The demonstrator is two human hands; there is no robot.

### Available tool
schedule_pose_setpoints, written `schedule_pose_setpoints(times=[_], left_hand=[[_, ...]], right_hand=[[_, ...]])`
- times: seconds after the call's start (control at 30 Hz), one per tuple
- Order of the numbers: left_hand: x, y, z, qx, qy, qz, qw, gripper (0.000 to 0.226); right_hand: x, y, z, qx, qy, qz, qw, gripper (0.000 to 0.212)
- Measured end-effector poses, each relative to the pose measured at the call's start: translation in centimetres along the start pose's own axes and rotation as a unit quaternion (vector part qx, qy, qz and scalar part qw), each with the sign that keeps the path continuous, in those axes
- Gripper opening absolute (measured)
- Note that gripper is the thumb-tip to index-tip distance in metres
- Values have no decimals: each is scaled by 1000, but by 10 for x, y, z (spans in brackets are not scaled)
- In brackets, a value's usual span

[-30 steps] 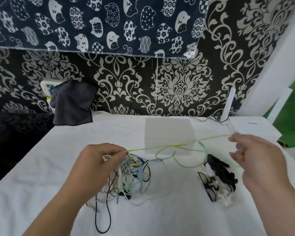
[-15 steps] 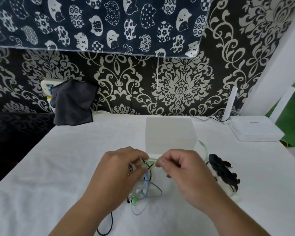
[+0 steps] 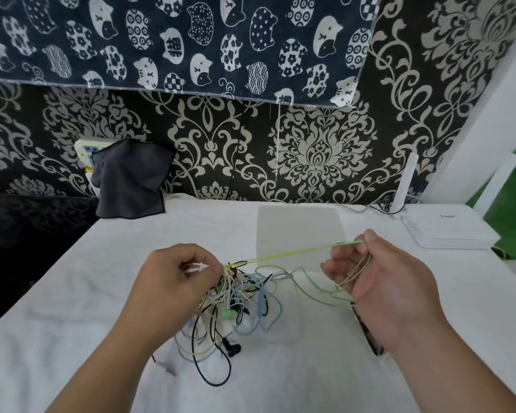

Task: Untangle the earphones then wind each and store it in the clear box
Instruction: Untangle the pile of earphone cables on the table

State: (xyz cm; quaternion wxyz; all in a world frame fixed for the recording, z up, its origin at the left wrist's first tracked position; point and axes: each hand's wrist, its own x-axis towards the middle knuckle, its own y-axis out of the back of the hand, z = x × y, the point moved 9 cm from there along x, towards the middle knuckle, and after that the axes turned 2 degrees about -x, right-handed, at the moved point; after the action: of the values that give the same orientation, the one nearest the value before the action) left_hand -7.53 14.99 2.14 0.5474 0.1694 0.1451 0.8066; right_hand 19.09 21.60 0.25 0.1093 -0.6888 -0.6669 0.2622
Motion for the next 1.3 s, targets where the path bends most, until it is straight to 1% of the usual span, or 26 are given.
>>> schedule_pose_setpoints(times=[0.07,0.13,0.23,0.3,0.37,0.43,0.5,0.57,0.63,0.77,0.87,0.97,1.03,1.07,1.17,1.23,1.3], left_hand=[[0,2,2,-17,-7,13,1000,20],[-1,1,7,-14,-28,13,999,26],[-5,-6,15,-19,-57,-12,998,37],[-7,-10,14,-41,-47,-36,997,42],[-8,-15,11,-55,-35,-64,996,41],[-7,-17,6,-52,-29,-70,996,37],[-5,-15,3,-51,-25,-56,997,26],[-4,-14,3,-58,-27,-38,997,21],[-3,-13,5,-66,-28,-27,997,23],[-4,-13,4,-73,-39,-22,996,23],[-4,-11,2,-92,-42,-31,994,29],[-3,-8,-1,-157,-27,-35,987,22],[-2,-6,-7,-206,3,-26,978,25],[-1,-4,-10,-217,16,-20,976,28],[-4,-5,-10,-190,26,-26,981,30],[-5,-5,-6,-144,8,-24,989,29],[-4,-2,-4,-95,-10,-17,995,39]], right_hand=[[1,4,0,14,-10,9,1000,34],[4,9,0,21,-17,23,999,36],[6,17,4,7,-29,45,999,35],[7,20,6,-6,-30,52,998,35],[8,20,6,-9,-27,47,998,34],[7,13,6,-25,-29,22,999,31],[2,-1,10,-85,-40,-35,995,28],[-6,-13,21,-182,-49,-93,978,30],[-14,-21,32,-250,-58,-135,957,31],[-18,-27,44,-310,-76,-189,929,23],[-17,-26,46,-324,-65,-191,924,21],[-9,-19,41,-282,-47,-137,949,24],[-4,-15,35,-194,-50,-94,975,26],[-2,-15,32,-140,-57,-86,985,26],[-3,-21,25,-15,-66,-95,993,18],[-7,-28,23,14,-62,-118,991,17],[-11,-33,20,30,-58,-135,989,18]])
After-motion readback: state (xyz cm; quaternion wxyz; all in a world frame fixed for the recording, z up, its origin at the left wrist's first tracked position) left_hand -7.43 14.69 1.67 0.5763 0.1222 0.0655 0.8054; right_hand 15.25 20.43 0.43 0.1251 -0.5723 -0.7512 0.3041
